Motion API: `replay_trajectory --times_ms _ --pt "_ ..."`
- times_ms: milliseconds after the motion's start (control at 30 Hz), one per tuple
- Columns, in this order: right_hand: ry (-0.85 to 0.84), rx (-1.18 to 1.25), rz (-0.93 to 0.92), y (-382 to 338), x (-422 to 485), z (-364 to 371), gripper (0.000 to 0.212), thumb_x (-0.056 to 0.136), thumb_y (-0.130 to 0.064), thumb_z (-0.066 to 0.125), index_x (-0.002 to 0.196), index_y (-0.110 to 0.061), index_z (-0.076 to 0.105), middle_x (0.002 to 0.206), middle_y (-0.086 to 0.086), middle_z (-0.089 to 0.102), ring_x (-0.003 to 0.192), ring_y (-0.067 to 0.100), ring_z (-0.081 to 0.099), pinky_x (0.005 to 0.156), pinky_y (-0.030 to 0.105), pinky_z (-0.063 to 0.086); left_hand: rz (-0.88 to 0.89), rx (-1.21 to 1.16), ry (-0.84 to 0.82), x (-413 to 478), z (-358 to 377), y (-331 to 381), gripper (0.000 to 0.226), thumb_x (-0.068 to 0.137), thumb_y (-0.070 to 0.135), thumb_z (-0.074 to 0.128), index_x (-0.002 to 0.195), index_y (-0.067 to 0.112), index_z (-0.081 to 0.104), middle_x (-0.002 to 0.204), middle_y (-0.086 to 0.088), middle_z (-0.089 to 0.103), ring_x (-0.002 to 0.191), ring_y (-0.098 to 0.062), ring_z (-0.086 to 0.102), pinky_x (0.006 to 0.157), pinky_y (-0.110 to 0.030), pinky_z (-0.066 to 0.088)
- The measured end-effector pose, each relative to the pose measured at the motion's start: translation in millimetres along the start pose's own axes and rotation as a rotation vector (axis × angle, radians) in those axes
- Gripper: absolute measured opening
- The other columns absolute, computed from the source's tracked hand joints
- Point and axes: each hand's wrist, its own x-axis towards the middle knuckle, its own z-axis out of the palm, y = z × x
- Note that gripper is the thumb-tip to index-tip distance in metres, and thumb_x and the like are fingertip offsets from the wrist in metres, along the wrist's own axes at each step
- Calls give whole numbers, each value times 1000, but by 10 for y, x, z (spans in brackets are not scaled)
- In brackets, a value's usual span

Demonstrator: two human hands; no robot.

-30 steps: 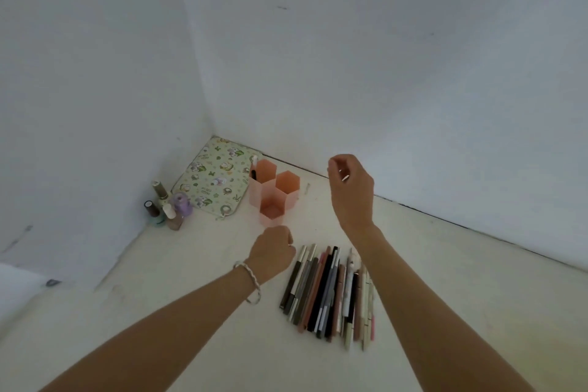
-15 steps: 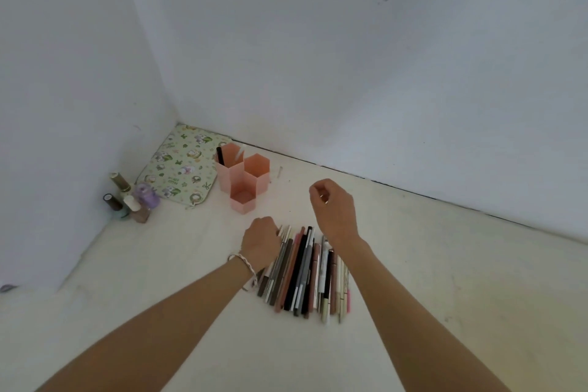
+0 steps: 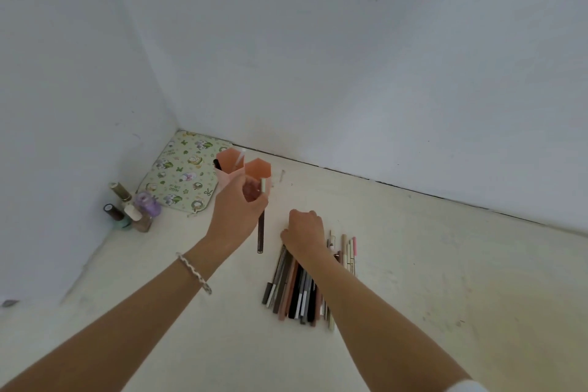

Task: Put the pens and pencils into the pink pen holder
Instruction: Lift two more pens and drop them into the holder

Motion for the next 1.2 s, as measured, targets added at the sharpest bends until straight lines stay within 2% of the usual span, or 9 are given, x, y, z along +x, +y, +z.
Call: replay_trajectory --times_ms 167,300,433,600,733,833,1000,1100,1200 --pt "-34 237 47 66 99 -80 10 85 -5 48 76 -5 53 79 9 59 79 26 57 72 36 48 -2 -77 112 116 -163 90 18 87 17 69 102 21 60 85 11 66 72 2 64 58 -9 48" --pt "36 507 174 135 209 -288 5 80 -8 55 80 -8 59 78 3 62 72 19 57 62 27 44 32 -175 240 302 -387 294 17 86 15 70 99 19 61 85 9 68 75 -3 67 68 -21 56" --pt "-9 491 170 260 315 -541 14 81 -9 57 86 -9 70 83 0 67 78 16 59 64 24 43 21 -295 295 467 -579 465 17 88 6 65 101 14 59 83 4 66 59 -1 68 51 -16 55" --pt "-12 587 158 378 390 -840 14 80 -10 59 72 -16 68 71 -5 67 66 12 56 54 21 41 4 -323 286 548 -665 524 15 86 11 66 94 21 59 91 2 67 85 -18 71 75 -37 62" --pt "-81 707 131 476 428 -1007 14 78 -7 60 70 -15 67 65 -4 72 57 12 48 52 21 38 3 -341 270 550 -623 563 19 85 11 66 88 28 58 85 6 66 81 -17 70 73 -42 62" --pt "-157 744 104 529 433 -1033 13 80 -3 61 73 -12 67 63 -3 71 60 13 49 57 23 41 2 -376 265 547 -578 590 15 86 9 66 96 19 60 83 6 65 80 -18 69 73 -45 62" --pt "53 1008 71 612 419 -1299 22 83 5 58 67 -10 65 61 6 64 58 15 50 54 20 39 117 -447 437 596 -785 606 28 88 8 64 114 17 57 92 -1 66 88 -23 71 81 -43 60" --pt "192 1197 40 584 398 -1524 20 84 5 57 72 -9 65 63 7 63 56 14 51 55 21 42 254 -390 622 653 -943 583 42 91 14 60 130 25 49 91 7 64 87 -14 70 79 -25 58" --pt "328 1285 14 444 377 -1658 15 84 1 58 77 -11 66 62 2 66 58 13 52 57 20 45 312 -332 659 732 -915 491 34 93 13 58 126 20 52 93 11 61 85 -5 66 73 -16 56"
